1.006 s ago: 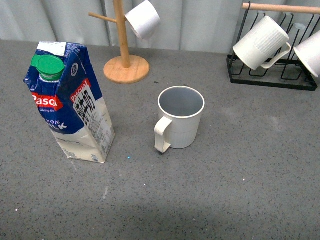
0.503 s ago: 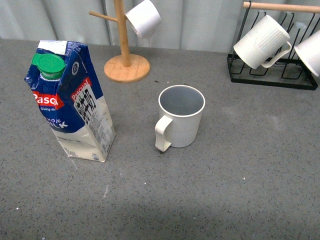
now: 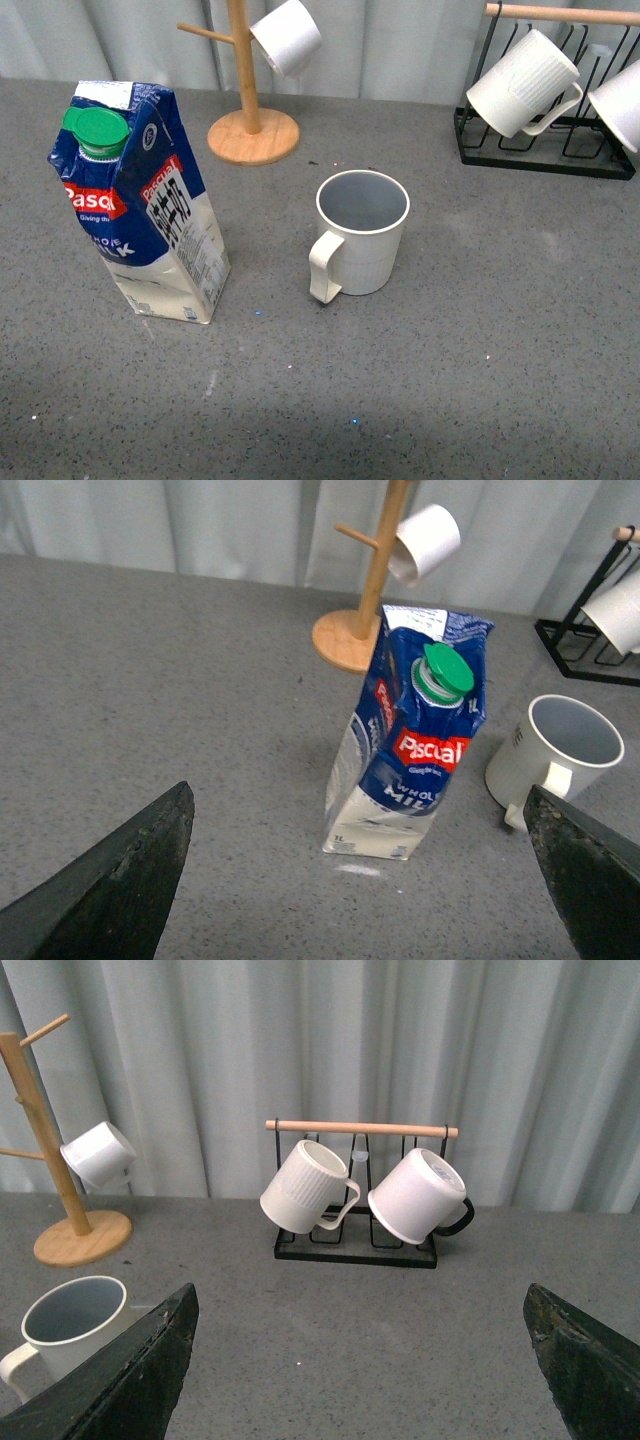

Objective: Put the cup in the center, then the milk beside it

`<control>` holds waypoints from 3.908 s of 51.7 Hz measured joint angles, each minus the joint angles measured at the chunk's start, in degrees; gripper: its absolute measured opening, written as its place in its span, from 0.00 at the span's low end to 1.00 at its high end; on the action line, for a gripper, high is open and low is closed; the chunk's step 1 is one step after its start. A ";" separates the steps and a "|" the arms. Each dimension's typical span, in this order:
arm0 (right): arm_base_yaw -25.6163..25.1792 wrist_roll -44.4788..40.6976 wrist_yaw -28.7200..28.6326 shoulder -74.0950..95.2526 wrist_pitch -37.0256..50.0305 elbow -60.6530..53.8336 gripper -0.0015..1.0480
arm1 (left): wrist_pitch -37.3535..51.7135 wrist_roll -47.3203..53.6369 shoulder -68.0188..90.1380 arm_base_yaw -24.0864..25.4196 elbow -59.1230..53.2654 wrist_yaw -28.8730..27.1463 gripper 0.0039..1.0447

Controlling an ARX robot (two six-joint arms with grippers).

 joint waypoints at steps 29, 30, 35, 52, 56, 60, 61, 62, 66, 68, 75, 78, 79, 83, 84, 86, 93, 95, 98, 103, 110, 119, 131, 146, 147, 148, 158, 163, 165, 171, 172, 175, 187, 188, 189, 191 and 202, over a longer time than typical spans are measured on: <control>0.00 -0.02 0.00 0.00 0.00 0.00 0.91 | 22.93 1.18 34.23 -7.54 3.85 1.62 0.94; 0.00 -0.02 0.00 0.00 0.00 0.00 0.91 | 23.54 1.22 35.08 -7.98 3.98 1.51 0.94; 0.00 -0.02 0.00 0.00 0.00 0.00 0.91 | 25.40 1.55 38.03 -9.16 4.48 1.01 0.94; 0.00 -0.02 0.00 0.00 0.00 0.00 0.91 | 30.77 4.15 47.69 -11.02 6.25 1.44 0.94; 0.00 -0.02 0.02 0.00 0.00 0.00 0.91 | 32.35 4.31 50.40 -10.95 7.15 0.48 0.94; 0.00 0.00 0.02 0.00 0.00 0.00 0.91 | 33.40 4.37 52.41 -10.62 8.11 0.35 0.94; 0.00 -0.02 0.02 0.00 0.00 0.00 0.91 | 33.75 4.48 53.02 -10.51 8.35 0.28 0.94; 0.00 -0.02 0.02 0.00 0.00 0.00 0.91 | 33.86 4.55 53.33 -10.45 8.48 0.20 0.94; 0.00 -0.02 0.02 0.00 0.00 0.00 0.91 | 34.18 4.57 55.30 -10.12 9.18 -0.02 0.94; 0.00 -0.02 0.00 0.00 0.00 0.00 0.91 | 34.27 4.52 56.35 -9.88 9.44 -0.09 0.94; 0.00 -0.02 0.00 0.00 0.00 0.00 0.91 | 34.38 4.26 58.12 -9.66 10.73 -0.04 0.94; 0.00 -0.02 0.00 0.00 0.00 0.00 0.91 | 34.80 4.31 58.69 -9.75 11.30 -0.11 0.94; 0.00 -0.02 0.00 0.00 0.00 0.00 0.91 | 34.88 4.31 58.82 -9.75 11.41 -0.13 0.94; 0.00 0.00 0.02 0.00 0.00 0.00 0.91 | 35.45 4.33 59.95 -9.75 12.28 -0.66 0.94; 0.00 0.00 0.00 0.00 0.00 0.00 0.91 | 35.56 4.35 60.35 -9.68 12.50 -0.85 0.94; 0.00 -0.02 0.00 0.00 0.00 0.00 0.91 | 35.87 4.33 61.35 -9.31 13.11 -1.05 0.94; 0.00 -0.02 0.00 0.00 0.00 0.00 0.91 | 36.50 4.37 63.43 -8.20 14.16 -1.51 0.94; 0.00 -0.02 0.00 0.00 0.00 0.00 0.91 | 36.57 4.39 63.69 -7.98 14.38 -1.51 0.94; 0.00 -0.02 0.00 0.00 0.00 0.00 0.91 | 36.70 4.44 64.08 -7.61 14.91 -1.38 0.94; 0.00 -0.02 0.02 0.00 0.00 0.00 0.91 | 36.70 4.39 64.22 -7.43 15.69 -1.29 0.94; 0.00 -0.02 0.00 0.00 0.00 0.00 0.91 | 36.37 4.33 64.24 -7.43 16.61 -1.18 0.94; 0.00 -0.02 0.00 0.00 0.00 0.00 0.91 | 36.09 4.07 64.46 -7.52 17.14 -1.40 0.72; 0.00 -0.02 0.00 0.00 0.00 0.00 0.91 | 35.06 3.89 64.22 -8.70 17.68 -1.66 0.32; 0.00 -0.02 0.00 0.00 0.00 0.00 0.91 | 34.58 3.10 64.22 -12.90 21.42 -4.13 0.04; 0.00 -0.02 0.00 0.00 0.00 0.00 0.91 | 34.88 3.15 64.78 -13.38 21.92 -4.39 0.04; 0.00 -0.02 0.02 0.00 0.00 0.00 0.91 | 35.06 3.19 65.20 -13.70 22.23 -4.61 0.04; 0.00 0.00 0.00 0.00 0.00 0.00 0.91 | 35.32 3.17 68.39 -16.87 24.50 -5.79 0.04; 0.00 -0.02 0.00 0.00 0.00 0.00 0.91 | 35.32 2.97 69.11 -18.49 25.42 -6.34 0.04; 0.00 0.00 0.00 0.00 0.00 0.00 0.91 | 35.34 2.97 69.44 -19.21 25.90 -6.71 0.04; 0.00 -0.02 0.00 0.00 0.00 0.00 0.91 | 35.36 2.91 70.49 -20.57 26.93 -7.23 0.04; 0.00 0.00 0.00 0.00 0.00 0.00 0.91 | 35.36 2.91 70.73 -20.79 27.08 -7.26 0.04; 0.00 0.00 0.00 0.00 0.00 0.00 0.91 | 35.39 2.84 71.23 -21.11 27.30 -7.30 0.04; 0.00 0.00 0.02 0.00 0.00 0.00 0.91 | 35.85 2.86 73.20 -21.53 28.15 -7.65 0.04; 0.00 -0.02 0.00 0.00 0.00 0.00 0.91 | 35.85 2.86 73.44 -21.57 28.20 -7.67 0.04; 0.00 -0.02 0.00 0.00 0.00 0.00 0.91 | 35.85 2.86 73.57 -21.66 28.24 -7.67 0.04; 0.00 0.00 0.00 0.00 0.00 0.00 0.91 | 35.85 2.86 73.88 -21.84 28.37 -7.78 0.04; 0.00 -0.02 0.00 0.00 0.00 0.00 0.91 | 35.85 3.02 74.77 -22.73 28.83 -8.15 0.26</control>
